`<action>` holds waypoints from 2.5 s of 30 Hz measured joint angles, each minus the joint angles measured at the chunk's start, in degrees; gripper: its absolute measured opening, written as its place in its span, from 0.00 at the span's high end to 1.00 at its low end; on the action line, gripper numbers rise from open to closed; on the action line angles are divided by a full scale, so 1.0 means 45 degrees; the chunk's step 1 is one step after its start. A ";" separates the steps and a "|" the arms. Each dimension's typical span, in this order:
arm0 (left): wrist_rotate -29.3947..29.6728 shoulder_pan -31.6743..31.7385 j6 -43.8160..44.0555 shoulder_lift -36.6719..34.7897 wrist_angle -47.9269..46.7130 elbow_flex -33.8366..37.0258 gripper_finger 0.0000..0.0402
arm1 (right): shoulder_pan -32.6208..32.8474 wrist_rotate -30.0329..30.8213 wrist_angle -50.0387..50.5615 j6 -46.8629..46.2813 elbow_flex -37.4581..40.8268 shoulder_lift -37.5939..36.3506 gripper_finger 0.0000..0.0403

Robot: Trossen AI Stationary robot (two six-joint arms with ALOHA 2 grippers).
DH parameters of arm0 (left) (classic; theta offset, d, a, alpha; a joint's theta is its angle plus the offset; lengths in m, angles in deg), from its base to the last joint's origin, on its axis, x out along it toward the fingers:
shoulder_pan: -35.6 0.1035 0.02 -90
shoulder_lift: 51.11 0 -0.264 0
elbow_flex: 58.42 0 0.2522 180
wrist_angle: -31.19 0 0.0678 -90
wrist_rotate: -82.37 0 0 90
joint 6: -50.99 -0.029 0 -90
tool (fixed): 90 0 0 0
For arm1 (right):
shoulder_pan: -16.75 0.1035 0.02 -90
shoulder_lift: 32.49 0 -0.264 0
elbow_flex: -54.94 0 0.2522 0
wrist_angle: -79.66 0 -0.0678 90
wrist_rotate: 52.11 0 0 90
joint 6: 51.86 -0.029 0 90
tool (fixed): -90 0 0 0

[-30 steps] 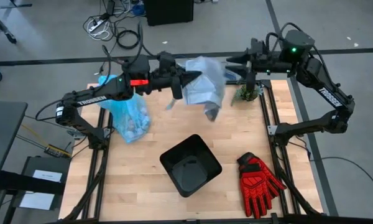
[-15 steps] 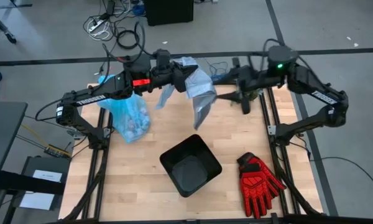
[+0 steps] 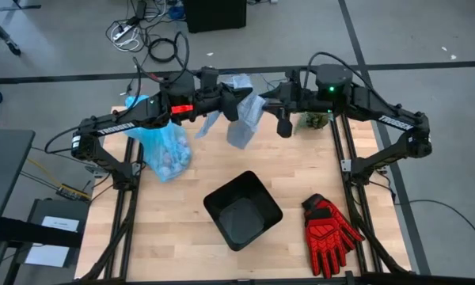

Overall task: Place trash/remove bag and relplace
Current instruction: Put the gray trash bag into the trash bin

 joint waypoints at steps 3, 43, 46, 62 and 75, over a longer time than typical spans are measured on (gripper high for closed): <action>-0.0007 -0.0002 0.0068 0.0000 -0.0434 0.0000 1.00 | 0.0030 -0.0071 0.0091 0.0677 0.0000 -0.0008 0.93; 0.1515 -0.1787 -0.2935 -0.0155 -0.2834 -0.0575 0.45 | -0.0303 -0.2484 -0.2180 -0.0648 -0.2736 -0.2415 1.00; 0.2105 -0.2271 -0.2900 -0.0155 -0.3321 -0.0617 0.45 | -0.0298 -0.2985 -0.1794 -0.0704 -0.3622 -0.2233 1.00; 0.6141 -0.5405 -0.4197 -0.1092 -0.5508 -0.0636 0.52 | -0.0055 -0.6579 -0.4153 -0.7921 -0.5931 -0.0694 1.00; 0.9312 -0.8781 -0.4055 -0.1855 -0.6206 -0.0651 0.52 | 0.3430 -0.4785 -0.7652 -0.9126 -0.5926 0.1151 1.00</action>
